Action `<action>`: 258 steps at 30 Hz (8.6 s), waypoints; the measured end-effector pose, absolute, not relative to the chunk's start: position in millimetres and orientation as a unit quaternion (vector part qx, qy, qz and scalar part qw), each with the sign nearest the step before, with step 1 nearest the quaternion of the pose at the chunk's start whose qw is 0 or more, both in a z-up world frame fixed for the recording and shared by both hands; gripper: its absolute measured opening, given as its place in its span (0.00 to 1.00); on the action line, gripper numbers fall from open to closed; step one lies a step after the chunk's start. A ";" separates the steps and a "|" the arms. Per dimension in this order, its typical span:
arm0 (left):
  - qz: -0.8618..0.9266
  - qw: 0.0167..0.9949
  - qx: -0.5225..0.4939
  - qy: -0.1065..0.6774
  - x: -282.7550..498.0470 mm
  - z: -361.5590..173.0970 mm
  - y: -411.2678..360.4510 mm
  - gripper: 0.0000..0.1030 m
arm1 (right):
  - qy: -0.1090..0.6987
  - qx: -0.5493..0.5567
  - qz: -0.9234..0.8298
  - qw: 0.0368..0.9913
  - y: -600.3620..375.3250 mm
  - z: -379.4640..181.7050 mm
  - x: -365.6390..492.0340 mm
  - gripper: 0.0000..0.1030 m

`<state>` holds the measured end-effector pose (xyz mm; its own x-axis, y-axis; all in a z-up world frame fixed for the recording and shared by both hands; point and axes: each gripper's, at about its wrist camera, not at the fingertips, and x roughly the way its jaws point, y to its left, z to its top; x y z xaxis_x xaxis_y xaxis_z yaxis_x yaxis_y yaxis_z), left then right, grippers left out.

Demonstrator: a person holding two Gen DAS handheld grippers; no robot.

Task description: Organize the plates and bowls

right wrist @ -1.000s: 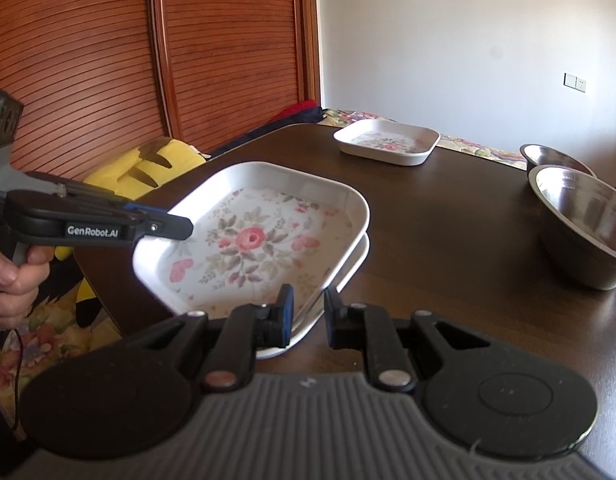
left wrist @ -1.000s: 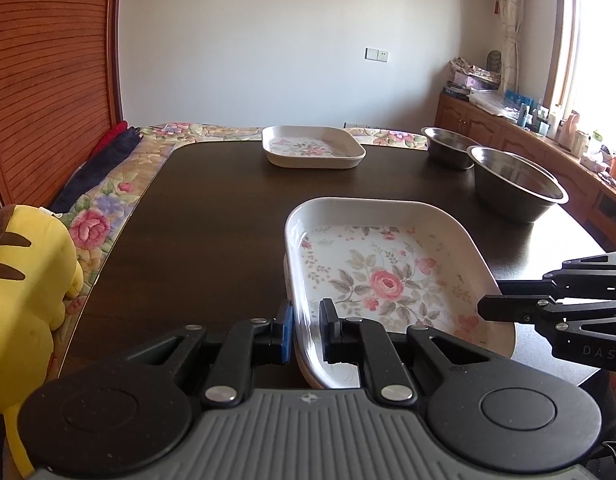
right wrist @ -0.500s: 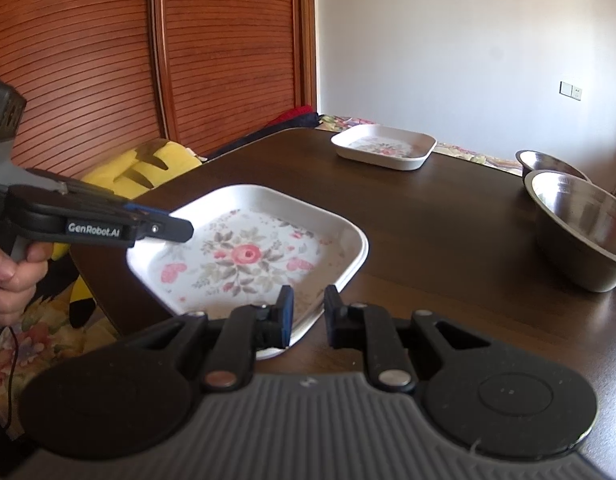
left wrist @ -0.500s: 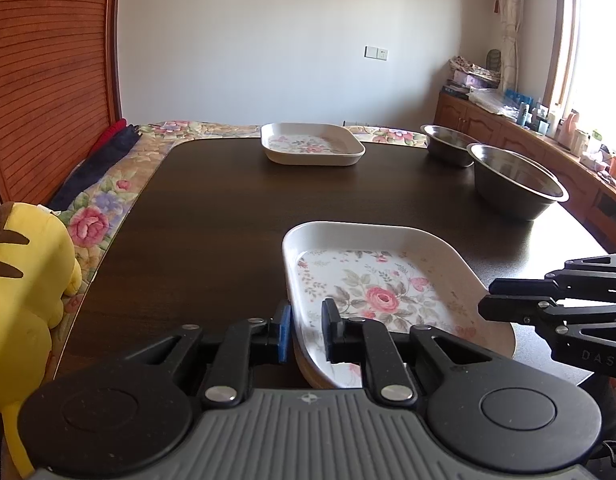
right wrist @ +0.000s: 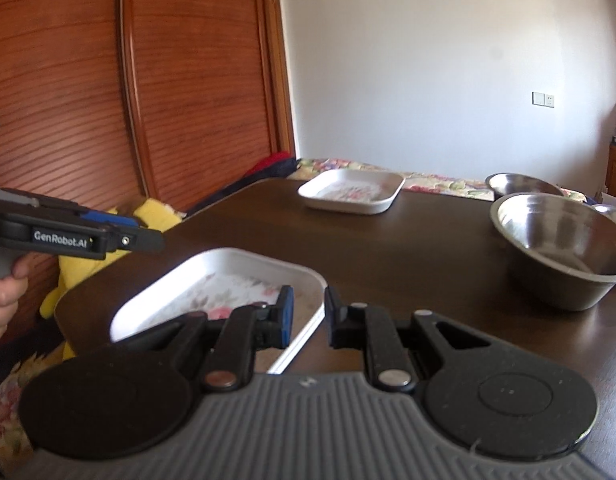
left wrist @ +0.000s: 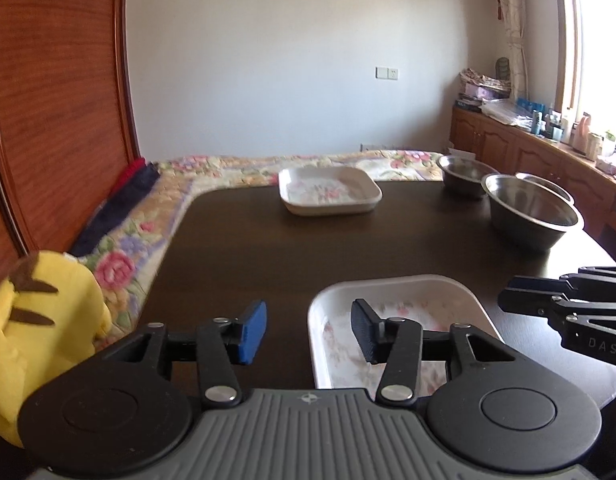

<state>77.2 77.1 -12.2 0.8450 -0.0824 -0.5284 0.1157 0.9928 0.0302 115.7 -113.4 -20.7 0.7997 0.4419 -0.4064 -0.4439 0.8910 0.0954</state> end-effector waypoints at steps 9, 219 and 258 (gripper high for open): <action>-0.028 0.968 0.043 0.247 94.3 12.5 59.9 0.58 | 0.195 -0.001 0.237 0.952 -138.3 -15.0 116.7 0.18; -0.115 0.938 -0.022 0.325 73.3 -32.3 81.1 0.11 | 0.273 -0.010 0.209 0.939 -96.2 -25.2 113.1 0.13; -0.137 0.954 -0.002 0.269 75.7 -7.6 49.4 0.58 | 0.225 -0.015 0.210 0.951 -123.5 -12.8 109.2 0.19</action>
